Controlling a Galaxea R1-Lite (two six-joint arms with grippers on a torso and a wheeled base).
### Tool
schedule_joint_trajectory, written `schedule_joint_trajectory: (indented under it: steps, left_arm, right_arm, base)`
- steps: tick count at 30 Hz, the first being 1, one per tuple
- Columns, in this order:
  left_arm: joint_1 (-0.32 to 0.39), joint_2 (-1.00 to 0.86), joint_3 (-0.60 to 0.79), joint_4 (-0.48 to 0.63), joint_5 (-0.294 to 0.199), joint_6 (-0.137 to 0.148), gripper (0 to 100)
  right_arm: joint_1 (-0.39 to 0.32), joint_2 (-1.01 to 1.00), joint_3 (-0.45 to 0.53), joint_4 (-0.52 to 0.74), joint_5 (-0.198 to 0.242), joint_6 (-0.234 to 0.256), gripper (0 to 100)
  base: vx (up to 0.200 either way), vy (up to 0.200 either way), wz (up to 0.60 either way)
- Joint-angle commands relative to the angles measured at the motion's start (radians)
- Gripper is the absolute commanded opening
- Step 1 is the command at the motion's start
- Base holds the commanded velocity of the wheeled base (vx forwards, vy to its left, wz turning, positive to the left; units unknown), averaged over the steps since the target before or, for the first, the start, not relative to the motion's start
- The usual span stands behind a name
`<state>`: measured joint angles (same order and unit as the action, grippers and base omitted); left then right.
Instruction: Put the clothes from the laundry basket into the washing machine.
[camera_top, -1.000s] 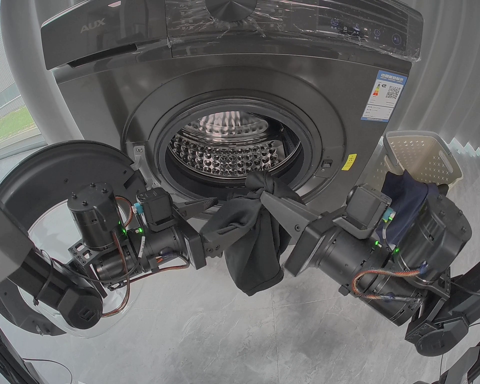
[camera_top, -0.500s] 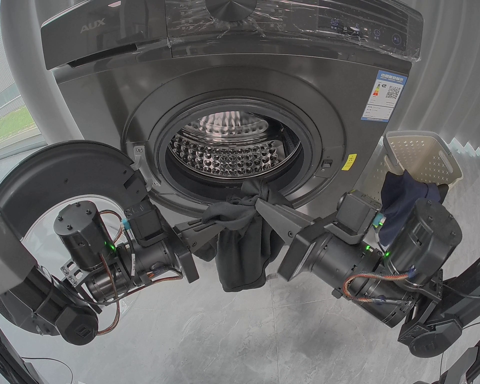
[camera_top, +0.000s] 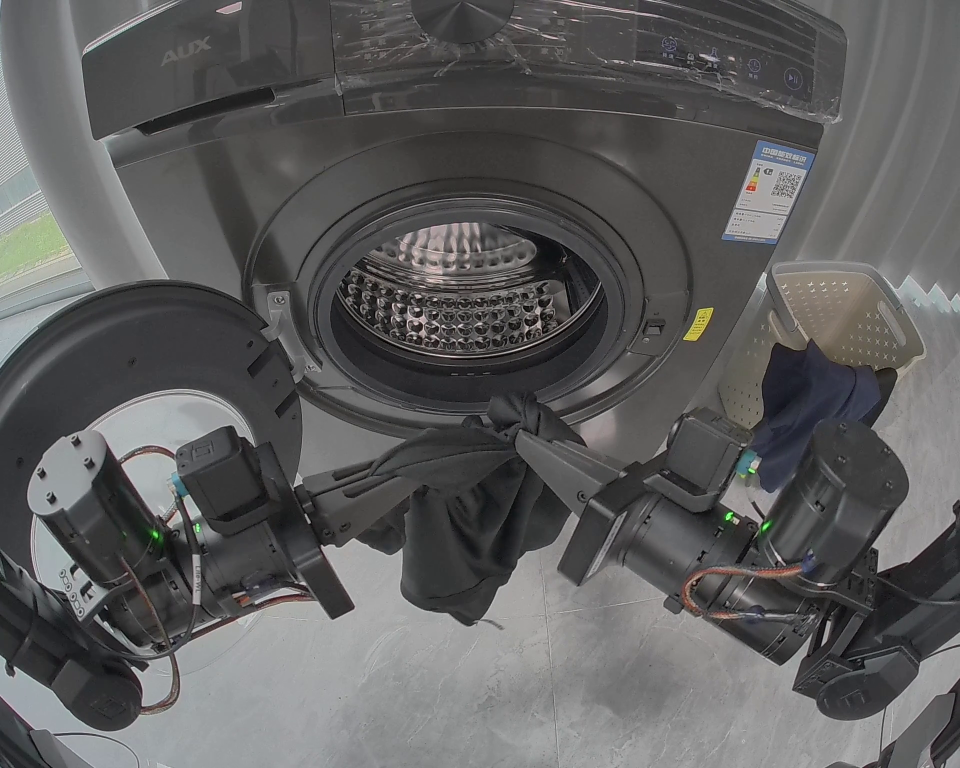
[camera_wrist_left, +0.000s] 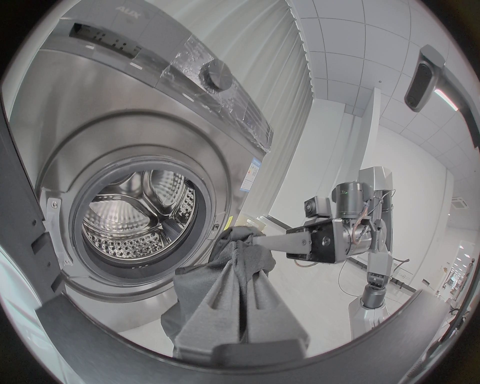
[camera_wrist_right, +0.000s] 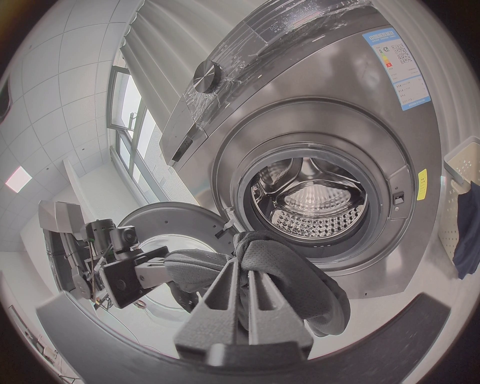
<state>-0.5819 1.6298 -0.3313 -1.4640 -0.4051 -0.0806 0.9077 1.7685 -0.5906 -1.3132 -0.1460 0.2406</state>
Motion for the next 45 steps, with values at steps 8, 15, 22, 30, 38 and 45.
schedule_joint_trajectory:
  steps: [8,15,22,30,38,45]
  left_arm:
    - [0.025,-0.030,-0.031,-0.002,0.019,-0.005,0]
    - [0.019,-0.025,-0.092,-0.002,0.097,-0.016,0]
    - [0.014,-0.021,-0.155,-0.002,0.163,-0.034,0]
    - [-0.007,-0.001,-0.183,-0.004,0.212,-0.033,0]
    - [-0.015,0.005,-0.176,-0.002,0.243,-0.028,0]
    - [-0.024,0.010,-0.167,-0.004,0.246,-0.025,0]
  right_arm:
    - [-0.003,0.019,0.032,-0.001,0.000,0.000,100]
    - [-0.012,0.051,0.066,0.000,0.002,-0.040,100]
    - [-0.010,0.095,0.089,-0.006,0.003,-0.057,100]
    - [0.017,0.134,0.074,-0.015,0.006,-0.055,100]
    - [0.010,0.163,-0.023,-0.035,0.005,-0.063,100]
    - [-0.016,0.206,-0.147,-0.035,0.006,-0.083,100]
  base:
    - [0.000,0.000,0.00]
    - [0.000,0.000,0.00]
    - [0.000,0.000,0.00]
    - [0.000,0.000,0.00]
    - [0.000,0.000,0.00]
    - [0.000,0.000,0.00]
